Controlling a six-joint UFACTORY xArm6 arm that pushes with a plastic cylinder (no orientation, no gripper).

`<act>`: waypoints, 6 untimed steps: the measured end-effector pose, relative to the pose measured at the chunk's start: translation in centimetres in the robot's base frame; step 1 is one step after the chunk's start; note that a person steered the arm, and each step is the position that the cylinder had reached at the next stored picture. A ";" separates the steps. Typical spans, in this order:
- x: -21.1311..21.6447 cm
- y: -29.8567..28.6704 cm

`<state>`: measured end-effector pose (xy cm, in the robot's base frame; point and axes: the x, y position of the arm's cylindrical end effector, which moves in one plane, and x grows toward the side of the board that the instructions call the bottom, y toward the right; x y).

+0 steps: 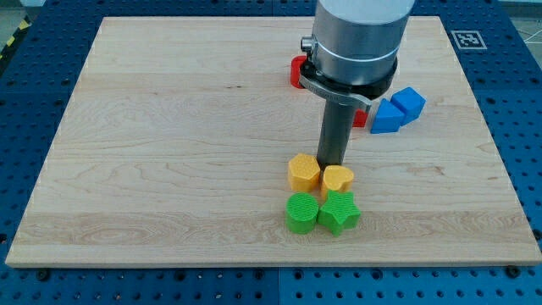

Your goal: Move the yellow hexagon slightly down

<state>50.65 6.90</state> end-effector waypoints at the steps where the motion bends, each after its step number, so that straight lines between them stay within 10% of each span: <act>1: 0.7 0.0; 6: -2.0 -3.9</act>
